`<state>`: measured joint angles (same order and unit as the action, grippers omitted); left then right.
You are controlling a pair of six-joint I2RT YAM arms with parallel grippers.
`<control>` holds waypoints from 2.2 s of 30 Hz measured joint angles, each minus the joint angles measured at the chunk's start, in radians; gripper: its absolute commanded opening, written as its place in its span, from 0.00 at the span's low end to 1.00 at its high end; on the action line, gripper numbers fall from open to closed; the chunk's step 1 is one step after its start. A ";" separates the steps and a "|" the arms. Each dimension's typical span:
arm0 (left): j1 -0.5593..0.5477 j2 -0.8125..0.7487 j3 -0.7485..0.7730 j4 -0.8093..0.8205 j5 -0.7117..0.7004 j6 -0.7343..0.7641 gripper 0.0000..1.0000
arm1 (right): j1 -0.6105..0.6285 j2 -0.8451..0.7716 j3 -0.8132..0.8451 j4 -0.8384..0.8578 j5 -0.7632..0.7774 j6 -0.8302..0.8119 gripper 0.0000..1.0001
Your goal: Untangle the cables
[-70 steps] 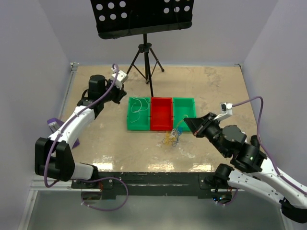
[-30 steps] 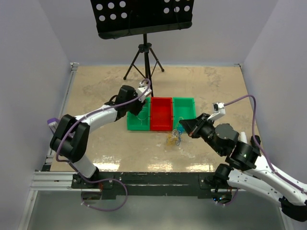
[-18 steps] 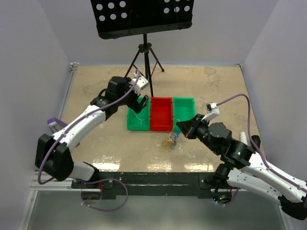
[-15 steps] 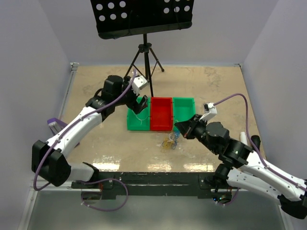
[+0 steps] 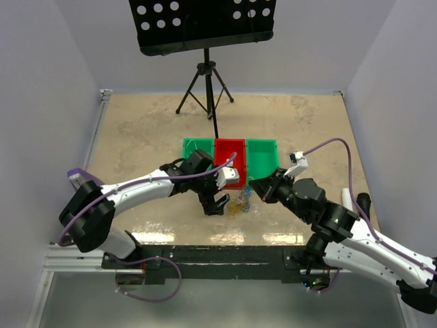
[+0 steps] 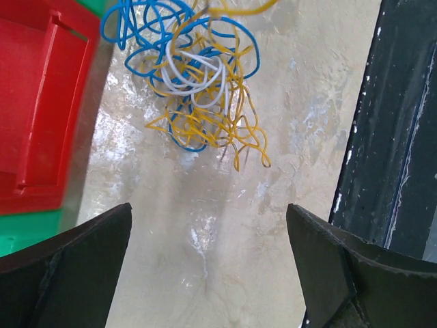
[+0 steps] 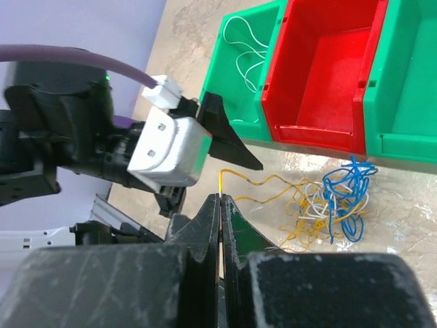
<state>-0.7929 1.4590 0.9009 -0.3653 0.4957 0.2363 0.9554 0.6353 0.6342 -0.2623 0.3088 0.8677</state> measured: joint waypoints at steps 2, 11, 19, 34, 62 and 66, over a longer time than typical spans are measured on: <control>-0.003 0.021 -0.002 0.011 0.001 -0.019 1.00 | 0.000 -0.021 -0.003 -0.010 0.010 0.008 0.00; -0.006 0.135 0.007 0.153 0.003 -0.150 1.00 | 0.000 -0.041 -0.018 -0.016 0.014 0.033 0.00; -0.006 0.203 0.035 0.237 0.004 -0.235 0.76 | 0.000 -0.049 -0.023 -0.024 0.014 0.039 0.00; -0.030 0.245 0.051 0.288 0.028 -0.269 0.04 | 0.000 -0.077 -0.034 -0.049 0.029 0.049 0.00; 0.127 -0.229 0.121 -0.280 -0.158 0.147 0.00 | 0.002 -0.054 0.327 -0.357 0.391 0.146 0.00; 0.174 -0.320 0.044 -0.295 -0.274 0.223 0.00 | 0.002 -0.087 0.420 -0.419 0.496 0.163 0.00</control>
<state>-0.6193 1.1389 0.9447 -0.6605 0.2222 0.4595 0.9569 0.5480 1.0546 -0.6811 0.8051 1.0302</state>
